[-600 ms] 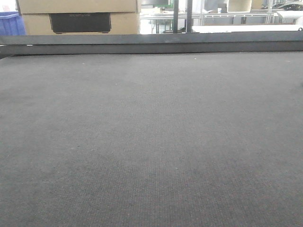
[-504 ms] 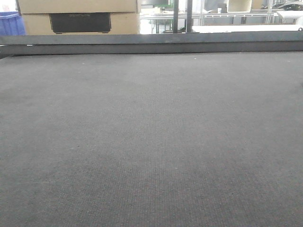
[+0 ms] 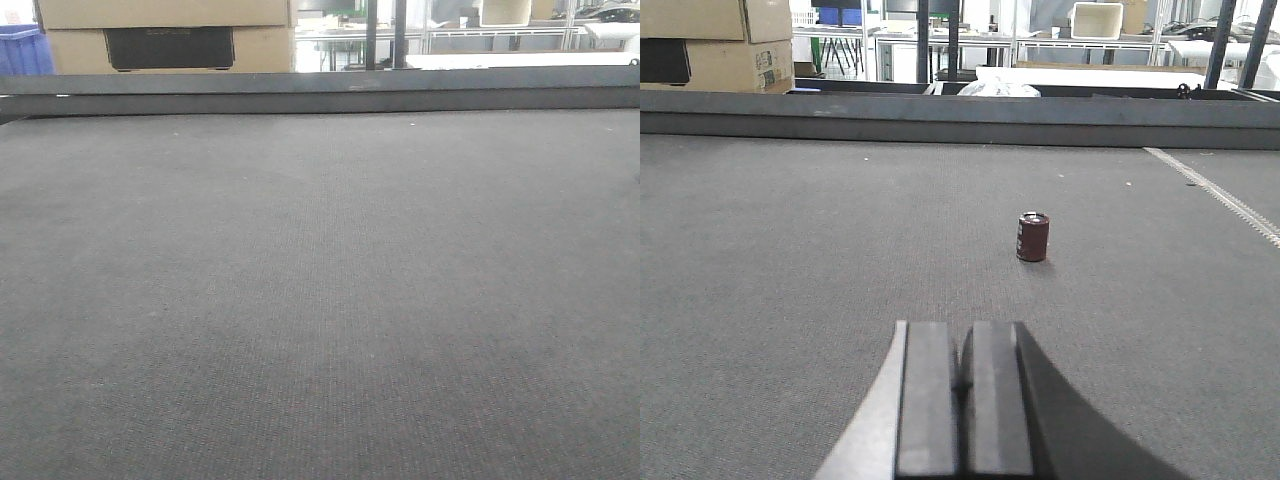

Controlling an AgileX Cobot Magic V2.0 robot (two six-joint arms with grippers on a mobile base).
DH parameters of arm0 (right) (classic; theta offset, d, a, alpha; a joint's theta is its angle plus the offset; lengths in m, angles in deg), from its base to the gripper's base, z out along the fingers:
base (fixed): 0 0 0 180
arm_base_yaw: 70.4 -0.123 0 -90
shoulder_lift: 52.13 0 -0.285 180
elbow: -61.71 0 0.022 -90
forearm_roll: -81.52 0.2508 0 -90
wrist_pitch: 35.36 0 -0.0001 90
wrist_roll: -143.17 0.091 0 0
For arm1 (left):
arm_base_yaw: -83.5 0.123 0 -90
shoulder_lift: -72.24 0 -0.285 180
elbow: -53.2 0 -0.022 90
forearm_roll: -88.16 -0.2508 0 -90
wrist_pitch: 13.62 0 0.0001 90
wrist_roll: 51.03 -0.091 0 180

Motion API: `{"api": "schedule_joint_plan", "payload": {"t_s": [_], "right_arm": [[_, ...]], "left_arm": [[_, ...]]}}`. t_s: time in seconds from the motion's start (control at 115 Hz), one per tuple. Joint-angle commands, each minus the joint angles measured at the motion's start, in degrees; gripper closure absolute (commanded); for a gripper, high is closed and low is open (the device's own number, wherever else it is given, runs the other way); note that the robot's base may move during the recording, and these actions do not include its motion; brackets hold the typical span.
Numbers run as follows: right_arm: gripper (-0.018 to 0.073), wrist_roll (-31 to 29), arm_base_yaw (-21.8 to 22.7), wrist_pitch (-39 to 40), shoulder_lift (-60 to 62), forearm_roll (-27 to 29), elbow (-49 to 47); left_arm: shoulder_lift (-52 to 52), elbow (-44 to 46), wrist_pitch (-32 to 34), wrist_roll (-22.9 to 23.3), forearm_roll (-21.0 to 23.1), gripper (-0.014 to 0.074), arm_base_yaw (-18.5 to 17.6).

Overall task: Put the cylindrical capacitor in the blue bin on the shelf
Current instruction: 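Reach the right gripper down toward the dark-red capacitor on the table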

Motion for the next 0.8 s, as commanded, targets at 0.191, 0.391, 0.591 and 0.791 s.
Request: {"api": "schedule_joint_plan", "payload": {"t_s": [0.191, 0.391, 0.591, 0.791], "right_arm": [[0.0721, -0.1, 0.0, 3.3, 0.1, -0.4, 0.0], [0.0721, -0.1, 0.0, 8.8, 0.1, -0.4, 0.0], [0.0721, -0.1, 0.0, 7.3, 0.1, -0.4, -10.4], [0.0703, -0.1, 0.0, -7.1, -5.8, -0.6, -30.5]], "left_arm": [[-0.2, 0.2, 5.6, 0.0, 0.5, 0.0707, -0.2], [-0.2, 0.2, 8.8, 0.0, 4.1, 0.0707, -0.2], [2.3, 7.0, 5.0, 0.0, 4.1, 0.0707, -0.2], [11.3, 18.9, 3.4, 0.0, 4.1, 0.065, -0.2]]}}
